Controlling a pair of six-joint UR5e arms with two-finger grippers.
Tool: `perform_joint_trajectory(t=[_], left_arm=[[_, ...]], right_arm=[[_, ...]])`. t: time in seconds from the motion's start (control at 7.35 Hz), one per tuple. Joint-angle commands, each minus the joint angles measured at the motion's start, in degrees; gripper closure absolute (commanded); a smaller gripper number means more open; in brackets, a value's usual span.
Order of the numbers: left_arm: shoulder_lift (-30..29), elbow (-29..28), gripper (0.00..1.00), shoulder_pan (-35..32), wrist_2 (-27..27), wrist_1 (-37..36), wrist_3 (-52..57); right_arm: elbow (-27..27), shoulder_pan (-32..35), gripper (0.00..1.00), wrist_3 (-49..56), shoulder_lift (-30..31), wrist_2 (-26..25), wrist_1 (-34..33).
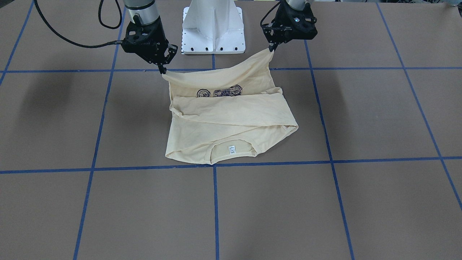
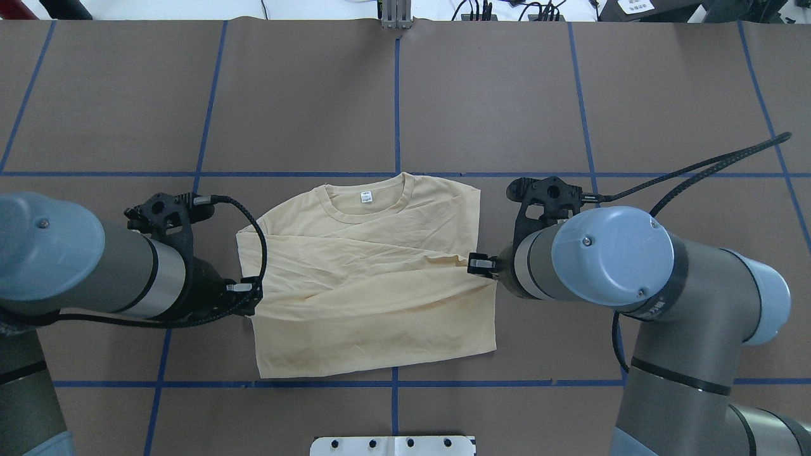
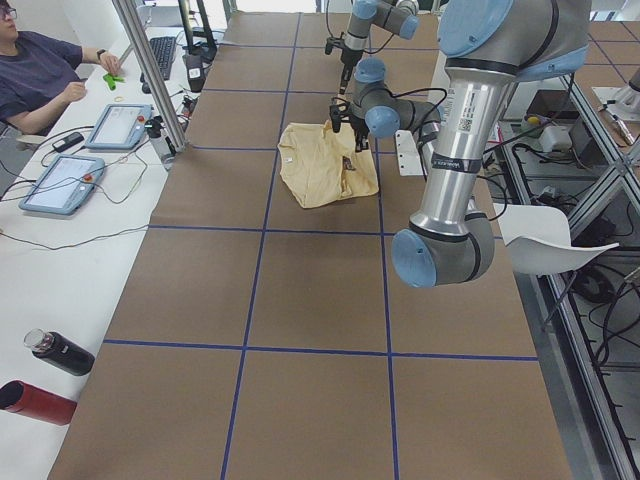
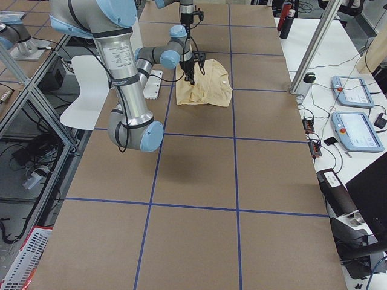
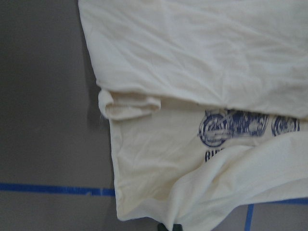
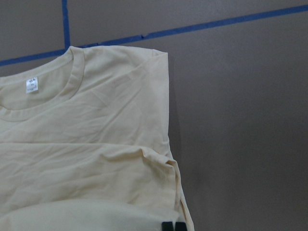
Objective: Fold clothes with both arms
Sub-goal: 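Lift the hem with both grippers and fold it toward the collar, then release the folded hem and raise both grippers away from the shirt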
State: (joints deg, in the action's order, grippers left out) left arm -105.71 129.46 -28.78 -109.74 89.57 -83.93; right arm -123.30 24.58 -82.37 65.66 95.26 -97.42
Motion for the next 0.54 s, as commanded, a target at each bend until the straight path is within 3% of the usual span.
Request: perform_joint_trajectory(t=[0.0, 0.27, 0.41], left_arm=[[-1.2, -2.2, 1.00, -5.3, 0.1, 0.0, 4.1], [-6.3, -10.8, 1.00, -7.0, 2.8, 0.1, 7.2], [-8.5, -15.3, 1.00, -7.0, 4.0, 0.3, 7.7]], right_arm=[[4.9, 3.2, 1.00, 2.3, -4.5, -0.3, 0.1], [11.9, 5.8, 1.00, 4.3, -7.1, -0.3, 2.0], [18.0, 6.9, 1.00, 5.5, -8.3, -0.3, 7.4]])
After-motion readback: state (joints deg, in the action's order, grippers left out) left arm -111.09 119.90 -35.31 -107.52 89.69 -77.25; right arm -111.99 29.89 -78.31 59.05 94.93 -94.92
